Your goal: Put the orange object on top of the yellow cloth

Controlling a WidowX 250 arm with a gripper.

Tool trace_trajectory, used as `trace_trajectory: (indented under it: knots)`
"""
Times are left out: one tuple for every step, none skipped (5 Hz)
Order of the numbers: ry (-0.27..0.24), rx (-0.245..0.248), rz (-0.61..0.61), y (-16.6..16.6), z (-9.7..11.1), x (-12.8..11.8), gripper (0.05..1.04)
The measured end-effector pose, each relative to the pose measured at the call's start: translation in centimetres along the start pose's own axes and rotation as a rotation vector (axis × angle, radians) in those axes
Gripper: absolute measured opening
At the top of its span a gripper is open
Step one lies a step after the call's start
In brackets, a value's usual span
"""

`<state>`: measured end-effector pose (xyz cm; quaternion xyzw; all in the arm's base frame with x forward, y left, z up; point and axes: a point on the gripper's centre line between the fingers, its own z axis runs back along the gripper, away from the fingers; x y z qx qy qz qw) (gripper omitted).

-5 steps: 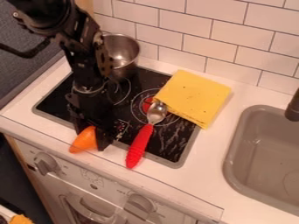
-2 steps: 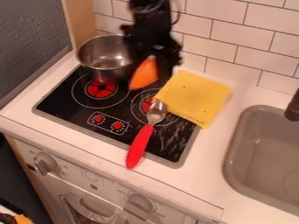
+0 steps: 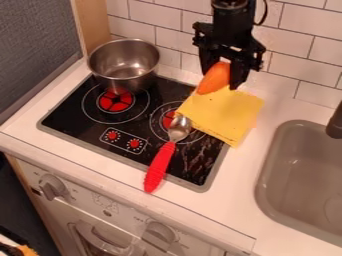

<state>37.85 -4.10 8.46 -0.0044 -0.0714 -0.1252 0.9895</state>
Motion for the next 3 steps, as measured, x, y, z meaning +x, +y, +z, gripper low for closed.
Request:
trace_trajectory:
  knots:
    - [0.009,0.009,0.011,0.09,-0.06,-0.13,0.737]
    - [0.002,0.017,0.035,0.22,-0.06,-0.02,0.994]
    - [-0.007,0.03,0.043,0.37,-0.05,0.13,1.004]
